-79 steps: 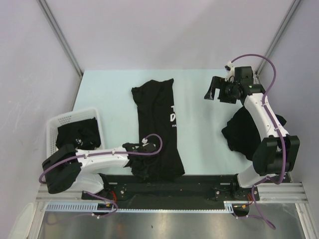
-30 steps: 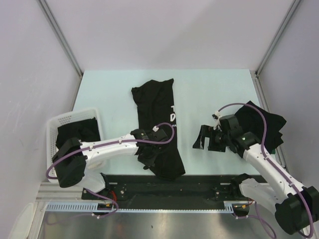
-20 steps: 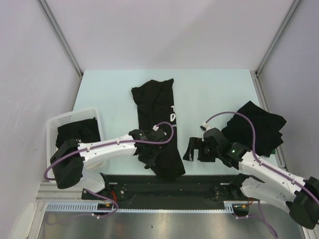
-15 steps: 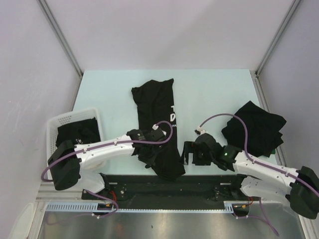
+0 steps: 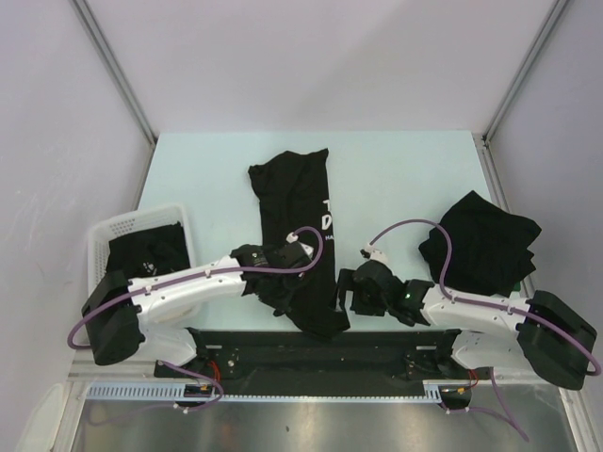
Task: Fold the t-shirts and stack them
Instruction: Fold the tshirt
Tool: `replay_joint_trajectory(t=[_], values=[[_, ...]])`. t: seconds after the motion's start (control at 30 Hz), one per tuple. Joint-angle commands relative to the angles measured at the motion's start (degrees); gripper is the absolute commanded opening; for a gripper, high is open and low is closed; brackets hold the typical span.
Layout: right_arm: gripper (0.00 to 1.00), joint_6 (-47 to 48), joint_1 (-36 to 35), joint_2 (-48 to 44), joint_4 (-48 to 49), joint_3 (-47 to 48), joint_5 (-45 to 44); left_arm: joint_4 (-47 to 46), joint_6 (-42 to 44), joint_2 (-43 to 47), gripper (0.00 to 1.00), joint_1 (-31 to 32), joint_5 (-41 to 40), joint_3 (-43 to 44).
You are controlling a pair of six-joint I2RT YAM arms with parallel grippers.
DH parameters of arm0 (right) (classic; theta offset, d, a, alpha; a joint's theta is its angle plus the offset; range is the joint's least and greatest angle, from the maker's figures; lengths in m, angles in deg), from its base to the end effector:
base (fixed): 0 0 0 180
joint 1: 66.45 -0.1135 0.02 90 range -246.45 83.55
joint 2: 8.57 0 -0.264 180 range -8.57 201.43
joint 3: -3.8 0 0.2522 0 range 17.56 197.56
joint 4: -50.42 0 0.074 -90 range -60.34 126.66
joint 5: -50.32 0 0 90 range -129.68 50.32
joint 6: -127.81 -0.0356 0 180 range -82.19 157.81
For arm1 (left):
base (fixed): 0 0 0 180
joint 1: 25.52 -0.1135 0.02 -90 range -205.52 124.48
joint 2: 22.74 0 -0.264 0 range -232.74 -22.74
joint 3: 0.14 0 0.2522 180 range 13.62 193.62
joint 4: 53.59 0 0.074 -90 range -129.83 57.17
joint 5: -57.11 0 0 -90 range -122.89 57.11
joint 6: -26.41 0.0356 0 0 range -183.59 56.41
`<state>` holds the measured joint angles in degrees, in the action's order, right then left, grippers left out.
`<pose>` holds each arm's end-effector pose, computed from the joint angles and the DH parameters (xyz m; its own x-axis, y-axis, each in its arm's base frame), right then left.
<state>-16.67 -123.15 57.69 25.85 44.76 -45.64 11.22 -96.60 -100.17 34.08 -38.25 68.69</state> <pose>0.1196 0.1754 0.1637 -0.8906 0.1187 -0.4391 -0.1200 0.8699 0.4785 0.1259 -0.2080 0.2286 -0.8672 0.4062 -0.2882 0.4446 0.8921 -0.0805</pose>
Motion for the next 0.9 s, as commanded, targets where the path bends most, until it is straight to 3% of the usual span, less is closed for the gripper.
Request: replay_joint_trajectory(t=[0.0,0.5,0.87], values=[[0.93,-2.82,-1.21,0.36,2.81,-0.66,-3.44,0.46,1.29,3.07,0.0,-0.35,0.27,0.22],[0.86,-15.13,-10.44,-5.88,-3.25,-5.49,-8.72,0.19,0.67,5.44,0.0,-0.35,1.06,-1.28],[0.77,-16.19,-12.2,-2.2,0.43,-6.46,-10.13,0.46,1.37,6.5,0.0,-0.36,0.8,-2.25]])
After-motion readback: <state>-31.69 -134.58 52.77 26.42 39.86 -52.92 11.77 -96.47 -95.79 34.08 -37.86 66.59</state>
